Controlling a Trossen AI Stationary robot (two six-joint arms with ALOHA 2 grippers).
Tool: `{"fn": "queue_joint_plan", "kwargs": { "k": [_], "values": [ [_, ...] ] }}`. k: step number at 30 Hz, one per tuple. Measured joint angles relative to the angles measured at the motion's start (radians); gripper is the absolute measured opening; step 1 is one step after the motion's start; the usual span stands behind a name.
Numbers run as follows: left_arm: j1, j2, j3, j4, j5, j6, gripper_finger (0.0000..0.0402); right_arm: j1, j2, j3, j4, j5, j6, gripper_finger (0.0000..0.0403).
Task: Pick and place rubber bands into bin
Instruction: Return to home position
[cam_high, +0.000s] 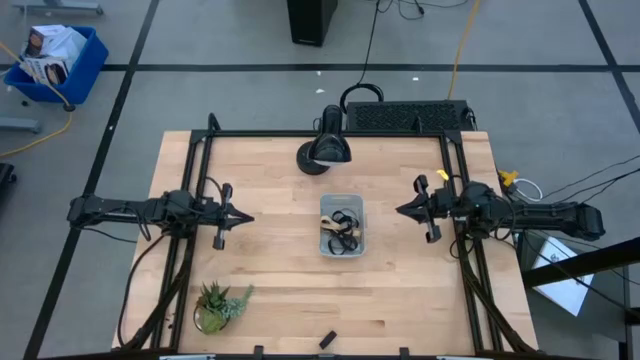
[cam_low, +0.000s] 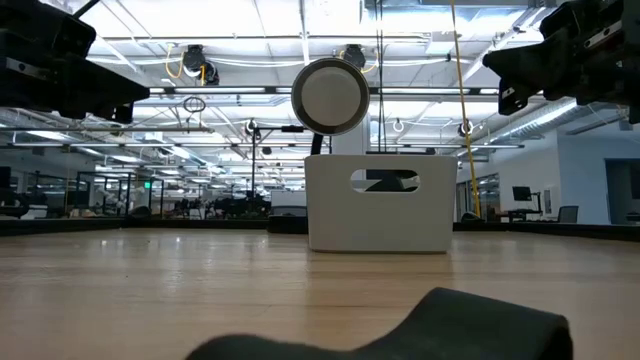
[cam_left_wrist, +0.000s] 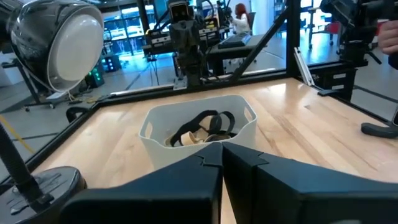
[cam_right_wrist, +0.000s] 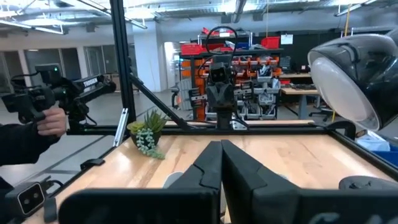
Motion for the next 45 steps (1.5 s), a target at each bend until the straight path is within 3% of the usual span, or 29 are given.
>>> {"fn": "queue_joint_plan", "kwargs": {
  "k": [7,19,45],
  "values": [
    [0.0,0.0,0.0,0.0,-0.002,-0.023,0.0004,0.0,0.001,0.0,0.01,0.001,0.003,0.0],
    [0.0,0.0,0.0,0.0,-0.002,-0.047,0.0045,0.0,0.001,0.0,0.01,0.002,0.003,0.0],
    [0.0,0.0,0.0,0.0,-0.003,-0.048,0.0047,0.0,0.001,-0.001,0.01,0.002,0.003,0.0]
  ]
}}
